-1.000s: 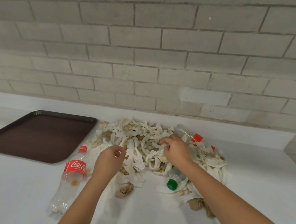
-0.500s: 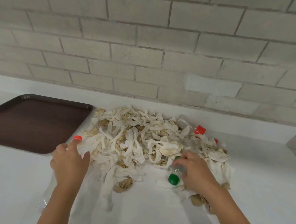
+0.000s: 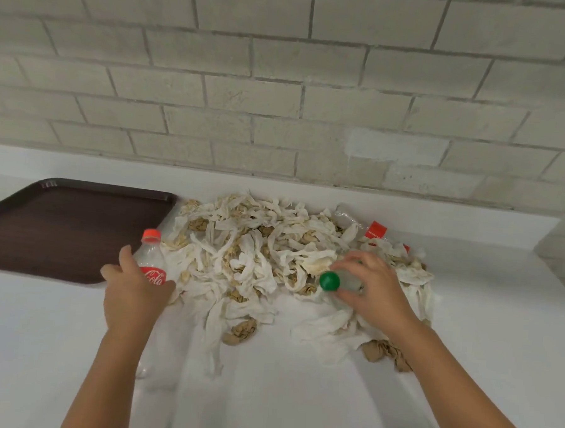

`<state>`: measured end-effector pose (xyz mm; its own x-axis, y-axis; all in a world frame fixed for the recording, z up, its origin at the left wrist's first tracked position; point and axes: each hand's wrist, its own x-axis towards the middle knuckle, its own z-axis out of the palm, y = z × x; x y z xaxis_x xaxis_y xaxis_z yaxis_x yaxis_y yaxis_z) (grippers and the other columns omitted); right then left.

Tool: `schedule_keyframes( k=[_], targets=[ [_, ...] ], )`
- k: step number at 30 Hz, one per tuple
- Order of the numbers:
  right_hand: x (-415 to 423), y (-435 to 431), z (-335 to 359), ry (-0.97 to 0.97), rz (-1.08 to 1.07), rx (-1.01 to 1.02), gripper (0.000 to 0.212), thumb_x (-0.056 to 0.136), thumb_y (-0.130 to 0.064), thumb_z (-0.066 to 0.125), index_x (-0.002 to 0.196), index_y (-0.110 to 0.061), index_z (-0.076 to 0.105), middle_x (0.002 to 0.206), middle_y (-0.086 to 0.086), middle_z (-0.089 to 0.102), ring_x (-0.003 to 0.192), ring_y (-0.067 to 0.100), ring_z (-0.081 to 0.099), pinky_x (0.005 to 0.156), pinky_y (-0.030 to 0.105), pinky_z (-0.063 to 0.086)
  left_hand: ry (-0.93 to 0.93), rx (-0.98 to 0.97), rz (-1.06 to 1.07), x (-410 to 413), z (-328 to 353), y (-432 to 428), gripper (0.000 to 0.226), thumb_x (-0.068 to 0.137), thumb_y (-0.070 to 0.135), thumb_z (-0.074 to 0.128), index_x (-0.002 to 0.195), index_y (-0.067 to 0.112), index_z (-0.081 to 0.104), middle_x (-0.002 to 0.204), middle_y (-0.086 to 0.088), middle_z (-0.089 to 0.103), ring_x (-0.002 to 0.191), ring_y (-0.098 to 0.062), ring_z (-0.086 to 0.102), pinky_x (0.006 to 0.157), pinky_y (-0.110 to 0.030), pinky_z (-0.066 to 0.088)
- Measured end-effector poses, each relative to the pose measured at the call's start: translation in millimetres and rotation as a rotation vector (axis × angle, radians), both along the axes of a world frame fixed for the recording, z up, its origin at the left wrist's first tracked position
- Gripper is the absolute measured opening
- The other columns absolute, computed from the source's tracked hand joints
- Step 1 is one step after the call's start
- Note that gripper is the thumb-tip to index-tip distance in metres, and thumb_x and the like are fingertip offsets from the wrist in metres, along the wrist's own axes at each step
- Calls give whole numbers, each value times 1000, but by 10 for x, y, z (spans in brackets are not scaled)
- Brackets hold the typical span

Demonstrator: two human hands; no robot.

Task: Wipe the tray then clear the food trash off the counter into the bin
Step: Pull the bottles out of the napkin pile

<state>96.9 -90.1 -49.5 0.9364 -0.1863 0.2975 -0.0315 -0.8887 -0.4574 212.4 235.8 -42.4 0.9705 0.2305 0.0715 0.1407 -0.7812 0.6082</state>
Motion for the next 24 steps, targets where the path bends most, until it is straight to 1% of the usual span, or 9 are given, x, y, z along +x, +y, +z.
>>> schedule_keyframes(
  k=[2,5,6,9,12,14,17,21,24],
  targets=[
    [-55,-19,150,-130,-21,163,40,76,-32,75,114,-33,63,118,-15,55,116,8,46,106,41,33,-83,-79,-56,-94,144,-51,94,71,13,79,145,10,21,133,-26,29,86,-39,52,82,-47,46],
    [-228,-15,438,-283,-72,462,35,82,-23,72,115,-27,61,116,-15,61,108,-10,50,98,11,35,-201,-237,-159,-253,394,-181,86,72,9,74,143,15,26,136,-20,29,90,-29,45,79,-41,43],
    [-309,-18,537,-343,-84,543,33,83,-21,70,113,-27,60,114,-15,62,106,-11,51,95,9,36,-228,-293,-210,-315,469,-238,84,72,10,74,141,19,27,135,-15,32,96,-26,47,78,-37,43],
    [-643,-59,792,-545,-122,669,26,85,-16,68,107,-26,60,109,-12,65,105,3,58,97,27,44,-258,-499,-352,-575,692,-499,82,75,16,75,140,30,27,124,4,46,91,-5,58,67,-20,45],
    [-1114,-106,975,-719,-147,747,24,81,-24,65,103,-22,58,105,1,64,101,14,60,95,32,46,-222,-700,-487,-900,848,-853,89,73,18,78,144,26,26,107,18,51,73,19,57,61,-5,44],
    [-1510,-121,1042,-771,-200,772,24,80,-24,63,103,-18,57,104,8,63,100,19,60,93,32,47,-172,-844,-550,-1152,883,-1111,83,71,27,78,141,29,34,111,18,55,83,15,60,70,-10,46],
    [-2208,-136,1023,-772,-331,795,25,78,-28,62,101,-20,57,101,9,63,100,25,62,90,32,48,-44,-1010,-608,-1687,871,-1520,59,83,37,67,136,33,43,122,12,58,99,0,64,81,-22,52],
    [-3255,-123,782,-764,-522,832,24,74,-36,62,96,-25,59,91,1,65,91,21,62,83,34,49,123,-1109,-753,-2653,766,-1993,51,82,35,68,129,35,49,114,13,62,95,1,66,71,-16,53],
    [-3996,-55,497,-747,-637,837,16,79,-29,64,95,-30,60,94,1,64,91,21,61,81,31,49,228,-1096,-880,-3390,615,-2159,54,68,40,74,118,35,54,110,12,63,93,-1,65,68,-15,53]
  ],
)
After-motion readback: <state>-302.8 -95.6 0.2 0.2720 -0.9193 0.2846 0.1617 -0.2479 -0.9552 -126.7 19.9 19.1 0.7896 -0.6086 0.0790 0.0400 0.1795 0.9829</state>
